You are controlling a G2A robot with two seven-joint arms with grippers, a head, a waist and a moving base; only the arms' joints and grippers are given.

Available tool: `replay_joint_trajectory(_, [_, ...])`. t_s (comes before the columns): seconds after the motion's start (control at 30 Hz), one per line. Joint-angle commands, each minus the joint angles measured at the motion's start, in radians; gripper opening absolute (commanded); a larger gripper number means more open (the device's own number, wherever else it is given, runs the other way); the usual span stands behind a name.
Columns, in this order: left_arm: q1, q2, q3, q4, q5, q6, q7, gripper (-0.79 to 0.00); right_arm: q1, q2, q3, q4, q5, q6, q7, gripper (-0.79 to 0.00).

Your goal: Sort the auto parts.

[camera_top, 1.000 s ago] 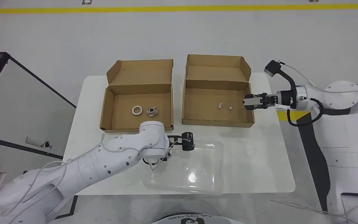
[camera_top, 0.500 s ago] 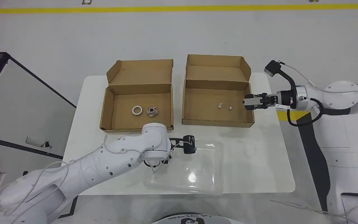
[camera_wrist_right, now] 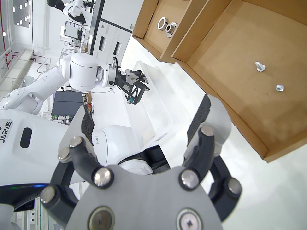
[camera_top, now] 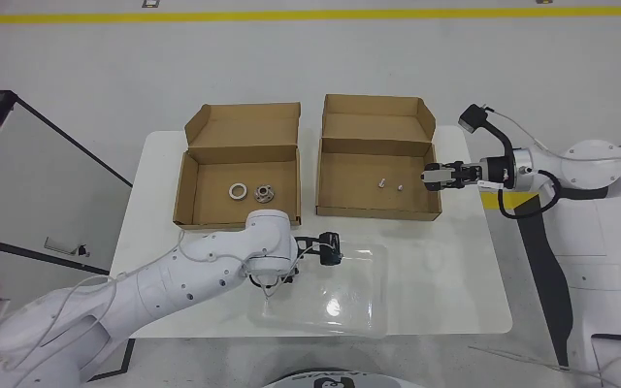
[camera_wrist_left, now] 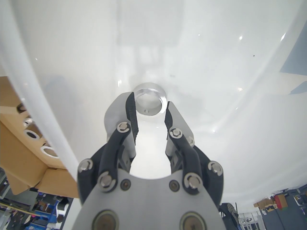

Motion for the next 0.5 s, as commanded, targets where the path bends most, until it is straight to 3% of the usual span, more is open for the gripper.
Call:
replay_joint_trajectory(0.0, [0.004,0.0,-0.002,0.004,0.008,-0.004,0.001,-0.456,0.0,0.0,0.0,0.0,0.0,0.0,0.0,0.0])
replay_joint_trajectory(0.47, [0.022,-0.014,-0.001,0.039,0.065,-0.015,0.006,-0.468,0.0,0.0,0.0,0.0,0.0,0.0,0.0,0.0])
